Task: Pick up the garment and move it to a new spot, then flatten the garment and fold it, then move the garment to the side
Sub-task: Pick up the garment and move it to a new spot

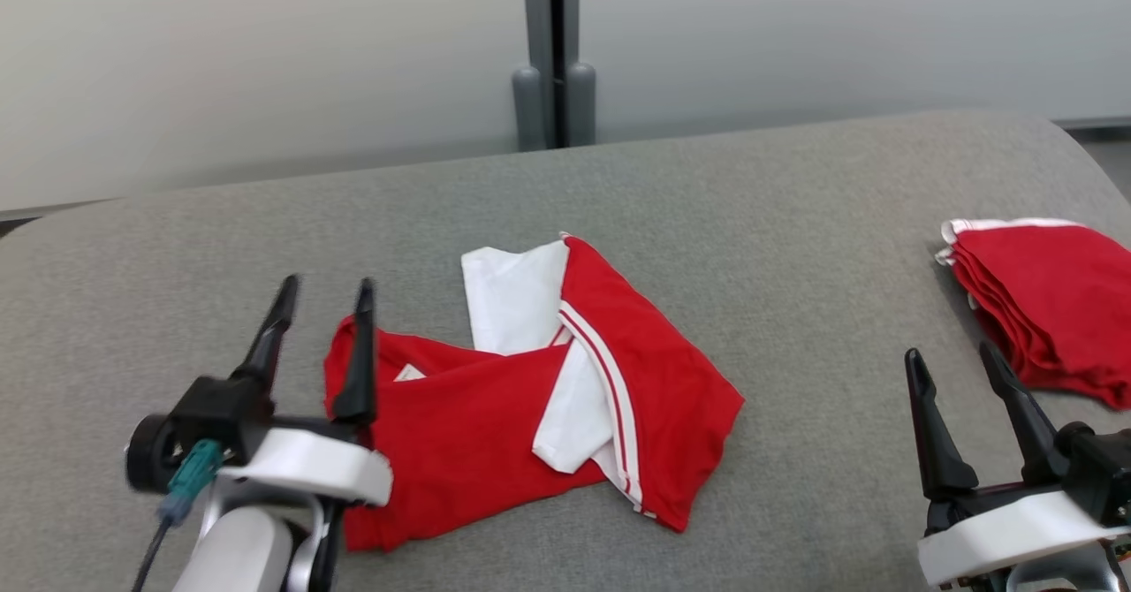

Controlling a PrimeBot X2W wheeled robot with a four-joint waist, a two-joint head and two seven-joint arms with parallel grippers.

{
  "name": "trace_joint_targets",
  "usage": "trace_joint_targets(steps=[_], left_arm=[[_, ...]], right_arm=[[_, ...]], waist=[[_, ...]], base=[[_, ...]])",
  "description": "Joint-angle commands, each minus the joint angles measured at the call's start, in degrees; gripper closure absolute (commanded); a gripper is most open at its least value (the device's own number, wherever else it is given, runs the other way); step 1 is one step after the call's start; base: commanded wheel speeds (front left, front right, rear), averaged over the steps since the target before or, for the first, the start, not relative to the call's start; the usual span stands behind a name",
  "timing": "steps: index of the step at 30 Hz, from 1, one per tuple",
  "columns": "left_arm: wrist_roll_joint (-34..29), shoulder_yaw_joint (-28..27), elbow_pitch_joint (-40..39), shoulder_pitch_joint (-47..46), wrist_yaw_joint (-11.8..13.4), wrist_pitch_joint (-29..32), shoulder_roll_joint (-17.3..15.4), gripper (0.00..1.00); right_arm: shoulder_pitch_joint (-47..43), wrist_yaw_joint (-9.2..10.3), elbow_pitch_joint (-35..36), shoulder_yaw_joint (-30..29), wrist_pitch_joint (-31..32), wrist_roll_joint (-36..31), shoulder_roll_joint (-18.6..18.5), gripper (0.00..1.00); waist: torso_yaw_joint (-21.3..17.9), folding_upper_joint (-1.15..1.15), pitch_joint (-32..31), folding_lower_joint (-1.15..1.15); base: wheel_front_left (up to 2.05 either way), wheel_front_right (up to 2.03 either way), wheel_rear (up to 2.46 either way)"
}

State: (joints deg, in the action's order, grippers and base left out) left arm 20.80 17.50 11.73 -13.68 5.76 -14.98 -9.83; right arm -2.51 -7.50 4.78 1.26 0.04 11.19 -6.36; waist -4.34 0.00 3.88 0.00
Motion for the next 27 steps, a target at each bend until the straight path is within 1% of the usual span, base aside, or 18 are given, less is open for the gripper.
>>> trace_joint_targets(steps=[1, 5, 8, 11, 16, 22, 27], left_arm=[[0.35, -1.40, -0.88, 1.96, 0.60, -0.21, -1.00, 0.00], [1.19, -4.20, -2.41, 6.47, 1.41, -0.16, -3.03, 0.00], [2.33, -5.39, -3.73, 10.48, 0.81, 0.06, -4.60, 0.00], [2.65, -4.91, -5.31, 12.88, 0.36, 0.80, -5.37, 0.00], [2.37, -3.99, -8.01, 15.86, 0.99, 2.52, -5.98, 0.00], [2.44, -3.82, -9.81, 18.48, 2.36, 3.45, -6.13, 0.00], [2.34, -3.40, -10.76, 20.10, 2.96, 4.19, -6.31, 0.00]], right_arm=[[-0.77, 0.02, 0.38, 0.34, 0.49, 0.11, -0.62, 0.00], [-1.73, 0.02, 0.62, 0.17, 1.18, 0.15, -0.83, 0.00], [-2.62, 0.02, 0.81, 0.29, 2.19, 0.63, -0.99, 0.00], [-3.61, 0.02, 0.96, 0.16, 2.85, 0.89, -1.18, 0.00], [-5.54, 0.02, 1.01, -0.27, 3.69, 1.06, -1.44, 0.00], [-6.77, 0.02, 1.37, 0.19, 4.94, 1.12, -1.46, 0.00], [-6.94, 0.02, 1.62, 0.48, 5.22, 1.24, -1.44, 0.00]], waist=[[2.31, 0.00, -2.25, 0.00], [4.04, 0.00, -3.89, 0.00], [4.95, 0.00, -4.76, 0.00], [5.27, 0.00, -5.35, 0.00], [5.05, 0.00, -6.69, 0.00], [4.18, 0.00, -7.87, 0.00], [3.69, 0.00, -8.63, 0.00]], base=[[0.00, 0.00, 0.00], [0.00, 0.00, 0.00], [0.00, 0.00, 0.00], [0.00, 0.00, 0.00], [0.00, 0.00, 0.00], [0.00, 0.00, 0.00], [0.00, 0.00, 0.00]])
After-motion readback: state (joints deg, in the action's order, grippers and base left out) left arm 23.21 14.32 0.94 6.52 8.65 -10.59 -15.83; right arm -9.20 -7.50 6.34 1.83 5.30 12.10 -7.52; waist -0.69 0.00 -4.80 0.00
